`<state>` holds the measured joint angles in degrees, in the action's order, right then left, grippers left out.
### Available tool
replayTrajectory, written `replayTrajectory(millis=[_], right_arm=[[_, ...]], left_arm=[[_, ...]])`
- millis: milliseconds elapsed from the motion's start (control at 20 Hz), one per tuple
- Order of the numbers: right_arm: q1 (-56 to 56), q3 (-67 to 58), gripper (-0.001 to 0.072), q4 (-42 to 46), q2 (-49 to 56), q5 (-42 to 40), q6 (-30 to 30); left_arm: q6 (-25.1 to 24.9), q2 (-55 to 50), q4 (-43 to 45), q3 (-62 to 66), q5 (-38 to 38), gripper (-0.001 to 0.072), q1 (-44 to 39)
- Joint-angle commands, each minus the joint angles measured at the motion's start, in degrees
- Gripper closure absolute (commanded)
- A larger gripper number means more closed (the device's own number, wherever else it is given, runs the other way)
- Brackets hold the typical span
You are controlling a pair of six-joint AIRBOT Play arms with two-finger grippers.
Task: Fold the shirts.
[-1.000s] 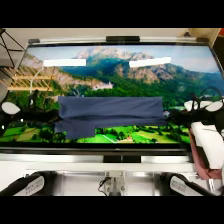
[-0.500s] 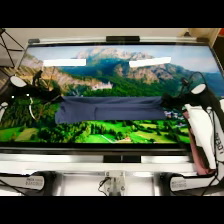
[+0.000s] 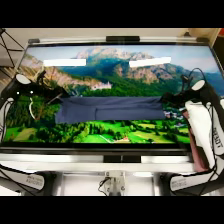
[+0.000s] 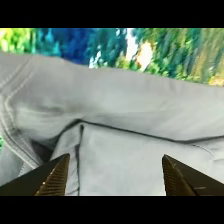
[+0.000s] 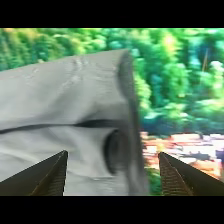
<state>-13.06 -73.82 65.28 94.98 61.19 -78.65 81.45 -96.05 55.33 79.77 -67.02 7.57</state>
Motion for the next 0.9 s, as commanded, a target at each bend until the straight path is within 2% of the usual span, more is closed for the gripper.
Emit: replayTrajectory(millis=[0,250,300,400,450,550,600,700,750,850], right_arm=[[-0.7,-0.6,0.0030,-0.1,2.3,1.9,0.0],[-0.5,-0.6,0.0031,-11.8,7.0,4.6,0.1],[-0.2,-0.6,0.0061,-12.5,7.2,5.9,0.1],[1.6,-0.6,0.0219,-12.1,7.3,8.0,1.2],[2.4,-0.6,0.0328,-12.3,7.3,8.3,2.1],[3.3,-1.7,0.0643,-12.6,6.8,9.1,2.9],[3.3,-2.7,0.0639,-12.8,6.0,10.3,3.0],[3.1,-5.0,0.0639,-12.3,2.9,12.9,3.8],[2.8,-5.9,0.0639,-12.5,0.5,14.1,3.8],[2.6,-6.6,0.0638,-12.6,-5.3,16.3,2.4]], left_arm=[[0.1,0.9,-0.4,2.5,-2.9,0.0048,-0.9],[0.3,2.5,-3.3,2.6,-3.5,0.0048,-5.5],[0.2,2.5,-3.9,2.6,-3.5,0.0048,-6.8],[0.2,2.5,-4.0,2.6,-2.9,0.0048,-9.6],[0.2,2.4,-4.0,2.6,-2.6,0.0049,-10.9],[0.3,2.4,-4.0,2.6,-2.6,0.0060,-13.2],[0.3,2.3,-4.0,2.6,-2.5,0.0146,-14.2],[0.3,1.6,-4.0,2.6,-2.2,0.0545,-16.9],[0.3,1.0,-4.0,2.6,-1.4,0.0671,-18.6],[0.3,-1.1,-4.7,2.5,2.6,0.0670,-23.5]])
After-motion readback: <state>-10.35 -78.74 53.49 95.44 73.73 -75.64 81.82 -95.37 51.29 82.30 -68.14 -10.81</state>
